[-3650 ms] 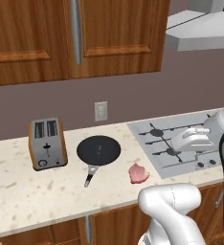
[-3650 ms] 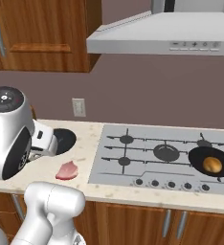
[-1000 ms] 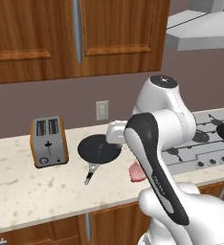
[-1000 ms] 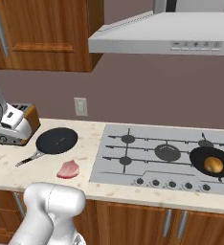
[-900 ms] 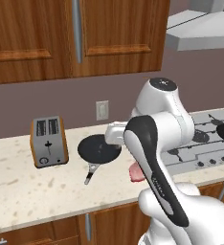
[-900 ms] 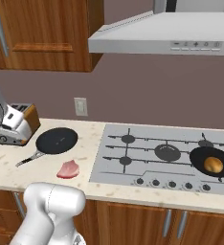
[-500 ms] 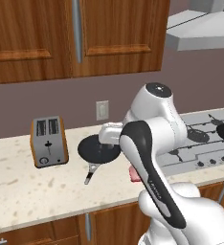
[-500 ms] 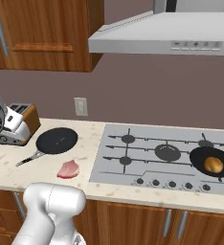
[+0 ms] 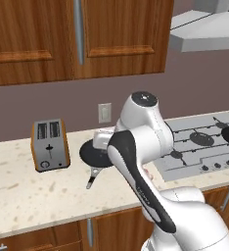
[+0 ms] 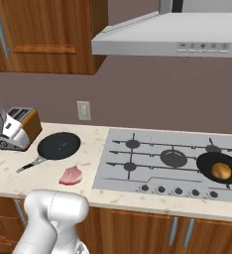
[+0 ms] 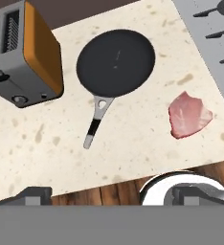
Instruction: Place both pans onto different burners. Then place the potato and the steak on different pans.
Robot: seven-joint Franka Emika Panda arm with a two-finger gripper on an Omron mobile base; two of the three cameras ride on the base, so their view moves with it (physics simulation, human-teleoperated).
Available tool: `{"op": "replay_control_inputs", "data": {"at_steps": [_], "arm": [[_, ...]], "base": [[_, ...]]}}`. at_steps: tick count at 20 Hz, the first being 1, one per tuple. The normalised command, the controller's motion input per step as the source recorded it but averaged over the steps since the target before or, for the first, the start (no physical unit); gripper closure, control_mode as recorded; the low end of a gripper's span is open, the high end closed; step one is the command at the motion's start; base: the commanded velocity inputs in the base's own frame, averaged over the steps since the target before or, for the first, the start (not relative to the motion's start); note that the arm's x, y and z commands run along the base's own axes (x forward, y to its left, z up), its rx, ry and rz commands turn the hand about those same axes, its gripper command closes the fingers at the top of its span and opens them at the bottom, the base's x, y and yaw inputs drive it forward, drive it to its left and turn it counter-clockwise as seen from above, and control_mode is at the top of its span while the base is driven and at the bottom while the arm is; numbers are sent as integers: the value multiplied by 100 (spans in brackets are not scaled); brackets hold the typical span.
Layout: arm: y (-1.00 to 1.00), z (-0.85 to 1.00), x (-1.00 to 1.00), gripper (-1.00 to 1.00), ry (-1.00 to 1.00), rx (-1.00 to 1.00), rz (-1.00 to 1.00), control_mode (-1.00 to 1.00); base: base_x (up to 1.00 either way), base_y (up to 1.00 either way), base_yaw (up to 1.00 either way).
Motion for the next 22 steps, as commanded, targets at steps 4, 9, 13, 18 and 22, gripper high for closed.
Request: {"op": "replay_control_inputs", "data": {"at_steps": [4,9,13,18,22], "arm": [[9,-29,31,-100,2,0,-7,-100],[23,-27,31,-100,2,0,-6,-100],[14,-32,32,-100,7,2,-4,-100],[8,-36,33,-100,8,0,-2,-100],[19,-30,30,-100,7,0,-3,-100]], "base": [[0,0,0],[0,0,0],[0,0,0],[0,0,0],[0,0,0]]}}
